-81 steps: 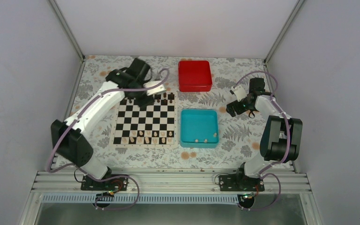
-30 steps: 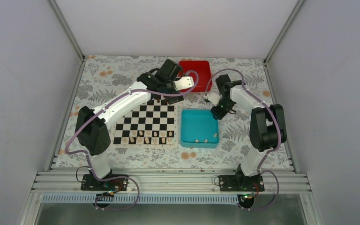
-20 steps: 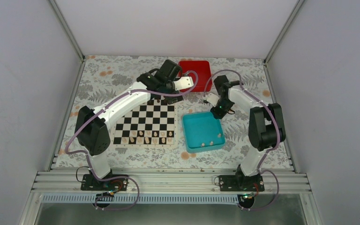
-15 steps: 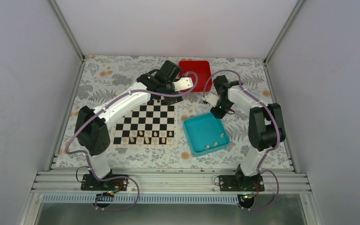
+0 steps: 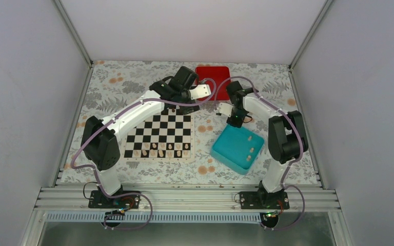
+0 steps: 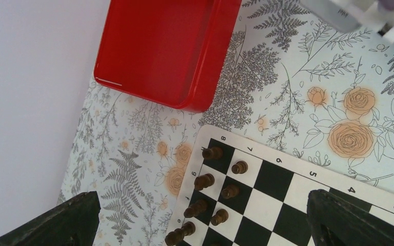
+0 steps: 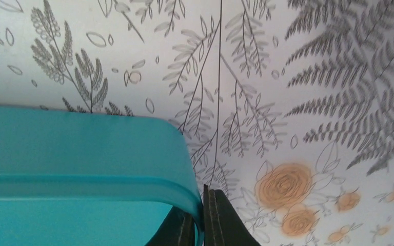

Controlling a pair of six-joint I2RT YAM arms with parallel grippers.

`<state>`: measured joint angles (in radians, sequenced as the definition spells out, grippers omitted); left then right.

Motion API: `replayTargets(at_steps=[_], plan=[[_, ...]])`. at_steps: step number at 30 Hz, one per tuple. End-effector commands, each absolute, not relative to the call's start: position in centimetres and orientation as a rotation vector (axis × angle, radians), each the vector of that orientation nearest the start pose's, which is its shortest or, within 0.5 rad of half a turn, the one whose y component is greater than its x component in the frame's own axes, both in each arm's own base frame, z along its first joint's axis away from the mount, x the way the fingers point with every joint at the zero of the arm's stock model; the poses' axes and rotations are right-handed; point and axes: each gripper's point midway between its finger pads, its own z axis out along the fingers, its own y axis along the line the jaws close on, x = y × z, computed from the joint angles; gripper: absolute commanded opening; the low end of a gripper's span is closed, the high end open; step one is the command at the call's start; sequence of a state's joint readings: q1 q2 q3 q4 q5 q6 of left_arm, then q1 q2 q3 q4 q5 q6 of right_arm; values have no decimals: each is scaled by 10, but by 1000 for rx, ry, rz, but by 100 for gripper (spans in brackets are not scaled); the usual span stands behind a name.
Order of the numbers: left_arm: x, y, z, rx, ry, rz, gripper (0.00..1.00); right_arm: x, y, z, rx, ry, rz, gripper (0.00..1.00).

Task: Set up the chess pieces on the board
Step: Adjust the storage box at the center of the board.

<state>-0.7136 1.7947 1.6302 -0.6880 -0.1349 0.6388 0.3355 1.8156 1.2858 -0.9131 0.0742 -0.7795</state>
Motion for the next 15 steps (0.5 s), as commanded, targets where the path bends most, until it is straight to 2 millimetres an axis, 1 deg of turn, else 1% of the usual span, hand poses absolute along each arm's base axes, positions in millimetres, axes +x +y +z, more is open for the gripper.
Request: replayTargets(at_steps=[1, 4, 9, 12, 15], plan=[[388, -296, 224, 1399, 1910, 143, 100, 357, 120, 57, -1745, 2447, -203, 4], [388, -296, 224, 1391, 1908, 148, 100, 364, 131, 60, -1767, 2415, -194, 4], [389, -295, 225, 1374, 1902, 149, 100, 371, 155, 71, -1791, 2317, -214, 4], [390, -295, 223, 1373, 1899, 156, 100, 371, 167, 76, -1813, 2273, -219, 4], [390, -295, 223, 1366, 1894, 158, 100, 370, 176, 77, -1839, 2212, -270, 5]])
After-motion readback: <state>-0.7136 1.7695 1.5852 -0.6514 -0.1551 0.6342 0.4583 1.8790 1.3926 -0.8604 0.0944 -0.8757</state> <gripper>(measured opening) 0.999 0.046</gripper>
